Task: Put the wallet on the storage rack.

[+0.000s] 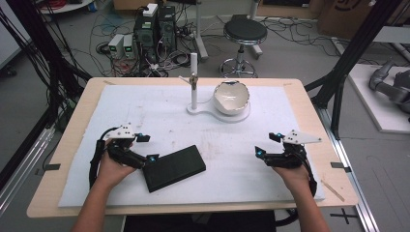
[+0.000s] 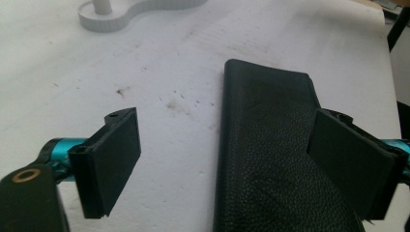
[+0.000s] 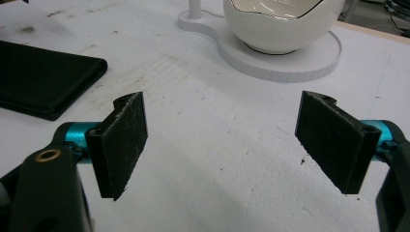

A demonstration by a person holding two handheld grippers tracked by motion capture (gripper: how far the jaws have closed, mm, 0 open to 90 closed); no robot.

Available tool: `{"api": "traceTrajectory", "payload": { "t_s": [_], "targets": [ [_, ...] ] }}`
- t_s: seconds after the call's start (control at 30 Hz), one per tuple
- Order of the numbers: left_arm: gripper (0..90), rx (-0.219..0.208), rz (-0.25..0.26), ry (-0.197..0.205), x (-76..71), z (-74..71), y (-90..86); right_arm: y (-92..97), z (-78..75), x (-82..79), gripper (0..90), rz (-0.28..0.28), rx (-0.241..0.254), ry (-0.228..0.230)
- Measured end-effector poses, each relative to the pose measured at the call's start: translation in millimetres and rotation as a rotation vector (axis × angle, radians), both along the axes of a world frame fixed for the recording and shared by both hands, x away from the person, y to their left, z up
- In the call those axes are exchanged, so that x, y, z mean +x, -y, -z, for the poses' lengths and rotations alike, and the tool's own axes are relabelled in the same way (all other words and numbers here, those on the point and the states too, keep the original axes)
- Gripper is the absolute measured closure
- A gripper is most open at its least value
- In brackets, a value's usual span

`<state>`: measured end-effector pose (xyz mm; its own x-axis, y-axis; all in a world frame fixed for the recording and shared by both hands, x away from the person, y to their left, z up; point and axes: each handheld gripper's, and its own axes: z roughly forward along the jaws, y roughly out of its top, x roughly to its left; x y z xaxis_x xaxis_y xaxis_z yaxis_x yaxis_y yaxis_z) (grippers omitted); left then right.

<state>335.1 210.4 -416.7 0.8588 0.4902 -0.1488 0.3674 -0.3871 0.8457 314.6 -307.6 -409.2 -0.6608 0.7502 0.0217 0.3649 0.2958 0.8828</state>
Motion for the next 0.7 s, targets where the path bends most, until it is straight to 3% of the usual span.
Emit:
{"api": "traceTrajectory", "payload": {
  "t_s": [0.03,0.07,0.13,0.2,0.23,0.43,0.57,0.63,0.7],
  "targets": [
    [14.0,0.013,0.01,-0.034,1.8,4.2,2.3,-1.0,0.4,0.1,19.5,-0.007,-0.007,0.001],
    [14.0,0.013,0.01,-0.034,1.8,4.2,2.3,-1.3,0.4,0.3,19.5,-0.013,-0.009,0.006],
    [14.1,0.027,0.022,-0.079,4.6,12.5,5.6,-1.2,0.4,0.1,19.5,-0.018,-0.009,0.008],
    [14.0,0.032,0.026,-0.091,5.5,15.0,6.5,-0.8,0.7,0.0,19.5,-0.017,-0.01,0.005],
    [14.1,0.042,0.032,-0.12,7.0,19.7,8.3,-0.5,1.0,0.3,19.5,-0.019,-0.011,0.004],
    [17.8,0.09,0.088,-0.189,10.3,31.2,18.5,0.9,1.3,0.7,19.5,-0.019,-0.007,0.004],
    [22.2,0.071,0.11,-0.182,9.1,32.2,21.5,1.3,1.6,0.6,19.6,-0.02,-0.008,0.002],
    [34.8,0.023,0.15,-0.204,8.9,35.6,22.2,0.9,1.8,0.7,19.5,-0.017,-0.01,0.002],
    [37.5,0.012,0.143,-0.206,9.0,36.6,21.7,0.4,1.9,0.6,19.5,-0.019,-0.01,-0.003]
  ]
}}
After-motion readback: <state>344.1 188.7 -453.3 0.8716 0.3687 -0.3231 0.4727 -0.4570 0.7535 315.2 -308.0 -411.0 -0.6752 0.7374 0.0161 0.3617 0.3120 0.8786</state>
